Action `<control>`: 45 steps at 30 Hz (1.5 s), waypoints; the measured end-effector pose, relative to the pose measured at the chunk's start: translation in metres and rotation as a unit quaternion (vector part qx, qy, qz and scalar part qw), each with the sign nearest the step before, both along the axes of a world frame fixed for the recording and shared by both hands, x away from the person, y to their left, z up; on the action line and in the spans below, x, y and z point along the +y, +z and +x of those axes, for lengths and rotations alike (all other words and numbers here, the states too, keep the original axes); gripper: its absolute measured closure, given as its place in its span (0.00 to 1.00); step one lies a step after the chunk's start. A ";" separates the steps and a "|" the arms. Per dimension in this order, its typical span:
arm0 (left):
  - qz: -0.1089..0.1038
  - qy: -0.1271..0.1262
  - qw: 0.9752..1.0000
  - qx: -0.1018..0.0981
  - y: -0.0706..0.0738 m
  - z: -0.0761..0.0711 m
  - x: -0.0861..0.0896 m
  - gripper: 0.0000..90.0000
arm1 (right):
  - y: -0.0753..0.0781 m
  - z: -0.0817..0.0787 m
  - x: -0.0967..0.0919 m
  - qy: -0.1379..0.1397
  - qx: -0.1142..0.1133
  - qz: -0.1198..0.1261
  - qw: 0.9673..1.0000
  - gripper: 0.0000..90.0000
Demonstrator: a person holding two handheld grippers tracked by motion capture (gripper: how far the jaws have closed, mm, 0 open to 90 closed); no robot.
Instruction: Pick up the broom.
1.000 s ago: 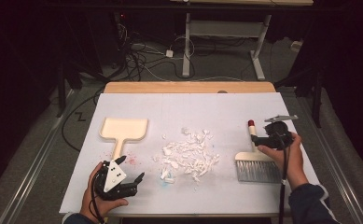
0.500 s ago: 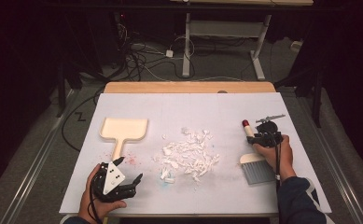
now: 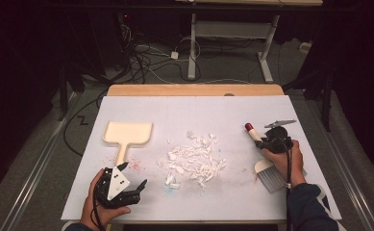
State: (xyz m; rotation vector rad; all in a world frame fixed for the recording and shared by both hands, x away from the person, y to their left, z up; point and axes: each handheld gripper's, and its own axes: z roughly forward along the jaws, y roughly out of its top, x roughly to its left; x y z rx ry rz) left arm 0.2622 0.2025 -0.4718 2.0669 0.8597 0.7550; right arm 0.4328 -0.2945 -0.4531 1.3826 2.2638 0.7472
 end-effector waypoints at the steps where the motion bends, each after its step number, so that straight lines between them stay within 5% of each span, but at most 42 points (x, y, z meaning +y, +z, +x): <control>1: 0.000 0.000 1.000 0.000 0.000 0.000 0.000 0.19 | 0.002 -0.002 -0.001 0.002 -0.005 0.004 1.000 0.79; 9: 0.004 -0.004 1.000 -0.002 0.002 -0.003 -0.003 0.20 | 0.021 -0.024 -0.016 0.018 -0.053 0.054 0.997 0.79; 11: 0.002 -0.005 1.000 -0.001 0.002 -0.004 -0.003 0.20 | 0.031 -0.035 -0.017 0.025 -0.084 0.058 0.994 0.79; 19: -0.022 -0.021 0.999 -0.013 0.014 -0.005 -0.016 0.23 | 0.059 -0.073 -0.019 0.050 -0.142 0.087 0.985 0.79; 20: -0.026 -0.027 0.999 -0.018 0.017 -0.006 -0.021 0.23 | 0.059 -0.073 -0.019 0.050 -0.142 0.087 0.985 0.79; 23: -0.036 -0.062 0.997 -0.017 0.028 -0.012 -0.043 0.24 | 0.075 -0.097 -0.012 0.065 -0.171 0.098 0.978 0.79; 28: -0.055 -0.131 0.990 -0.011 0.044 -0.019 -0.092 0.24 | 0.090 -0.114 0.000 0.083 -0.187 0.103 0.973 0.79; 30: -0.066 -0.171 0.983 -0.006 0.052 -0.024 -0.124 0.25 | 0.095 -0.120 0.011 0.091 -0.198 0.102 0.971 0.79; 31: -0.066 -0.171 0.983 -0.006 0.052 -0.024 -0.124 0.26 | 0.095 -0.120 0.011 0.091 -0.198 0.102 0.971 0.79; 37: -0.101 -0.231 0.967 0.037 0.055 -0.018 -0.192 0.25 | 0.090 -0.132 0.045 0.103 -0.224 0.093 0.965 0.79; 42: -0.132 -0.230 0.961 0.074 0.045 -0.003 -0.218 0.28 | 0.087 -0.142 0.064 0.118 -0.240 0.098 0.959 0.79; 45: -0.151 -0.205 0.962 0.095 0.037 0.009 -0.228 0.35 | 0.087 -0.148 0.072 0.134 -0.243 0.100 0.955 0.79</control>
